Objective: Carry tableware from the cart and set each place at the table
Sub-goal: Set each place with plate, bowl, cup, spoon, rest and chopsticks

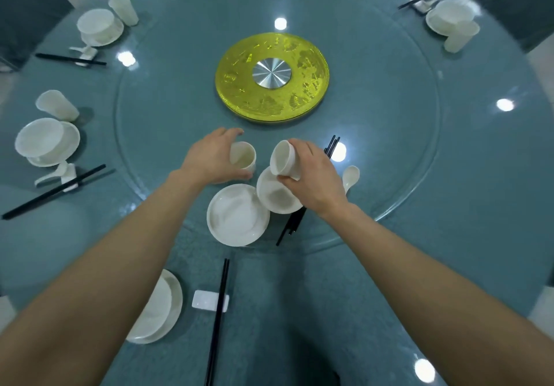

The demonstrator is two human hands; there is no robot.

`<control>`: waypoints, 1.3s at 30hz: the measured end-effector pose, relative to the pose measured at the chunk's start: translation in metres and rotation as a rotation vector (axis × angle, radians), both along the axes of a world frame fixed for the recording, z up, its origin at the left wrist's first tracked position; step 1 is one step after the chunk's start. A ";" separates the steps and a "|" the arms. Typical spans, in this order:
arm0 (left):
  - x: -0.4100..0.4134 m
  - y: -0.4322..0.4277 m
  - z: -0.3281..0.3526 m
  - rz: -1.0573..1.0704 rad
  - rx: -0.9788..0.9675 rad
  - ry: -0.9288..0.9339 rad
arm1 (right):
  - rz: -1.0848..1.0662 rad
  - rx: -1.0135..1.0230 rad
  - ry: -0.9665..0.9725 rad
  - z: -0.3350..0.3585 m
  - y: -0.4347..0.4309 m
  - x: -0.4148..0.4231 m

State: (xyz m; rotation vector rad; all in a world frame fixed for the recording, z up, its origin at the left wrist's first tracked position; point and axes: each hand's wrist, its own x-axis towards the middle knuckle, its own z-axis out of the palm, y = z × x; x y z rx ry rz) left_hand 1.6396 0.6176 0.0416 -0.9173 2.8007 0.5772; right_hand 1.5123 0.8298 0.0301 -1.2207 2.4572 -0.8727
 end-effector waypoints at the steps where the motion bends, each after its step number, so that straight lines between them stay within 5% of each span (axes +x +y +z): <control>1: 0.006 0.000 0.006 0.010 0.002 0.043 | 0.005 0.001 0.003 0.002 0.002 0.005; 8: 0.060 0.036 0.041 0.103 0.242 0.304 | 0.085 0.008 0.021 0.017 0.013 0.046; 17: 0.118 0.089 0.062 0.141 0.506 0.322 | 0.191 -0.040 0.043 0.039 0.020 0.109; 31: 0.197 0.083 0.078 0.373 0.495 0.404 | 0.382 -0.061 0.009 0.050 0.018 0.160; 39: 0.253 0.030 0.047 0.502 0.153 0.166 | 0.356 0.071 -0.036 0.025 0.022 0.164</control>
